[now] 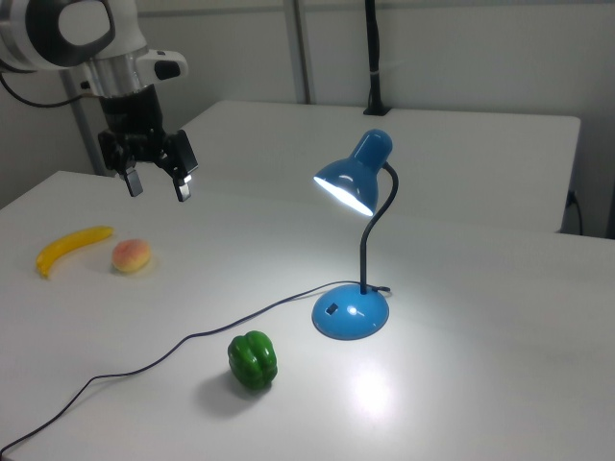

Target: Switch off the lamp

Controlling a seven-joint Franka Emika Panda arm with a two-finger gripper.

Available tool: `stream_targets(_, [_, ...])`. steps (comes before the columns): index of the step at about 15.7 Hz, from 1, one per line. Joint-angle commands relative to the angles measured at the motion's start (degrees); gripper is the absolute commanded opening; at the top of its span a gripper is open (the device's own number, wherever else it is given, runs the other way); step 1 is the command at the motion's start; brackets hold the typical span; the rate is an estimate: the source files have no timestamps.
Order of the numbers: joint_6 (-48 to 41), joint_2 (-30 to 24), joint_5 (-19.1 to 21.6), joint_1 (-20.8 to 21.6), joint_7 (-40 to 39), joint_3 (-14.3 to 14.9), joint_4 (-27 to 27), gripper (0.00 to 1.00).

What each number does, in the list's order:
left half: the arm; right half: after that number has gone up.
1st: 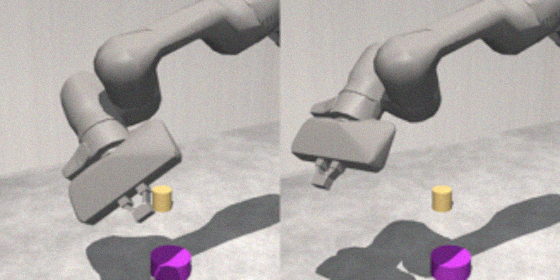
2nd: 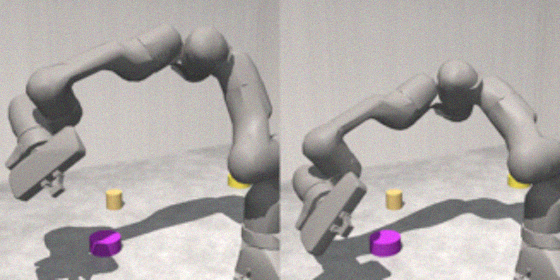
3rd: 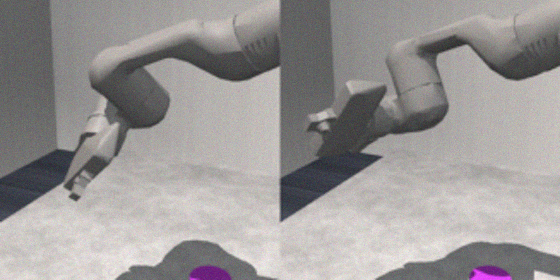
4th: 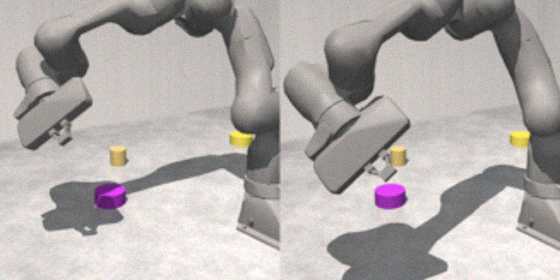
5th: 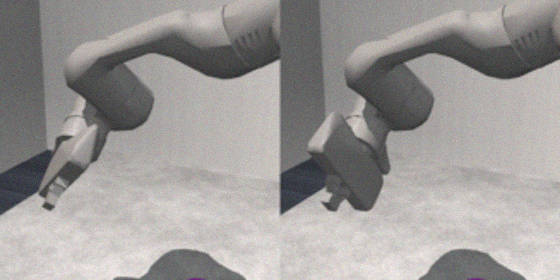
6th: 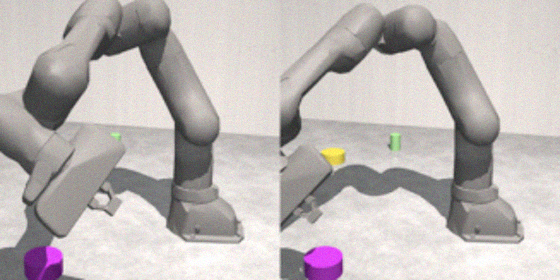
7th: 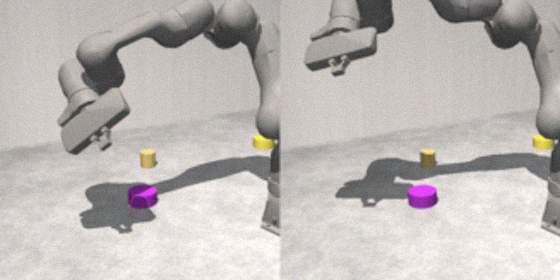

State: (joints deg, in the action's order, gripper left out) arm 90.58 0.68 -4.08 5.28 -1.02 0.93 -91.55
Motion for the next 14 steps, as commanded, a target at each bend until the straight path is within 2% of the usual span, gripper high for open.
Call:
stream_targets(1, [-1.29, -0.41, 0.04, -0.18, -0.83, 0.74, 0.58, 1.00])
stream_targets(14, [-1.28, 0.02, 0.04, -0.10, -1.53, 0.83, 0.40, 1.00])
